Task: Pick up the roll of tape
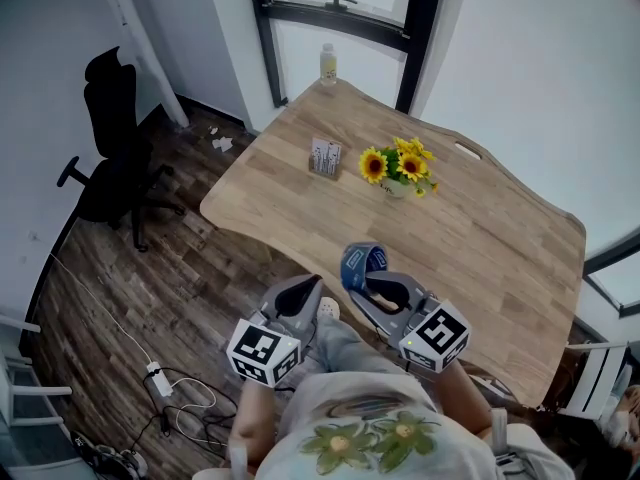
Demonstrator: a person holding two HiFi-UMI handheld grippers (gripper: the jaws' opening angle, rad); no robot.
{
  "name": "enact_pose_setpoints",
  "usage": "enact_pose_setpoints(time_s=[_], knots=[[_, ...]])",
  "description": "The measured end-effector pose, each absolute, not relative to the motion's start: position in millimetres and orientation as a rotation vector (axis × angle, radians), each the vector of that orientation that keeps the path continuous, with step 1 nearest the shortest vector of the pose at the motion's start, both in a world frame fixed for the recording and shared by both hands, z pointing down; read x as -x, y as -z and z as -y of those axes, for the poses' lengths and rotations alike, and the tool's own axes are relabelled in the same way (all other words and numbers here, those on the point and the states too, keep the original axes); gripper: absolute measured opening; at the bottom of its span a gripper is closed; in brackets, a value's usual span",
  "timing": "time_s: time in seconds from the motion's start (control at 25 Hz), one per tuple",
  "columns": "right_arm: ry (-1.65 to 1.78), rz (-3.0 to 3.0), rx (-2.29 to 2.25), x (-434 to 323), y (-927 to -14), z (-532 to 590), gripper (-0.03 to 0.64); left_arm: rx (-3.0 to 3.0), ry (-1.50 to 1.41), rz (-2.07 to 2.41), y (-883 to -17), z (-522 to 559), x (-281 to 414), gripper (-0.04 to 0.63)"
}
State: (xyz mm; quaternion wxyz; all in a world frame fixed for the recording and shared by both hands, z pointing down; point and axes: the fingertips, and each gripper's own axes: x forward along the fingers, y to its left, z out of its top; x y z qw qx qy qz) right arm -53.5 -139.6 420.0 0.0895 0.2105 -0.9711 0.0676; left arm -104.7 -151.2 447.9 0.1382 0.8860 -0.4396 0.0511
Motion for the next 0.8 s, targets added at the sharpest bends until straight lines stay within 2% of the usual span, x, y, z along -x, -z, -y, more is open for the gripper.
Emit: enact_pose_setpoints(time_s=[0.8], knots=[[-0.206, 2.879, -0.584, 55.8, -424.9, 136.5, 0.066, -2.545, -0.153, 1.287, -453.1, 146.6, 104.9, 0.002]])
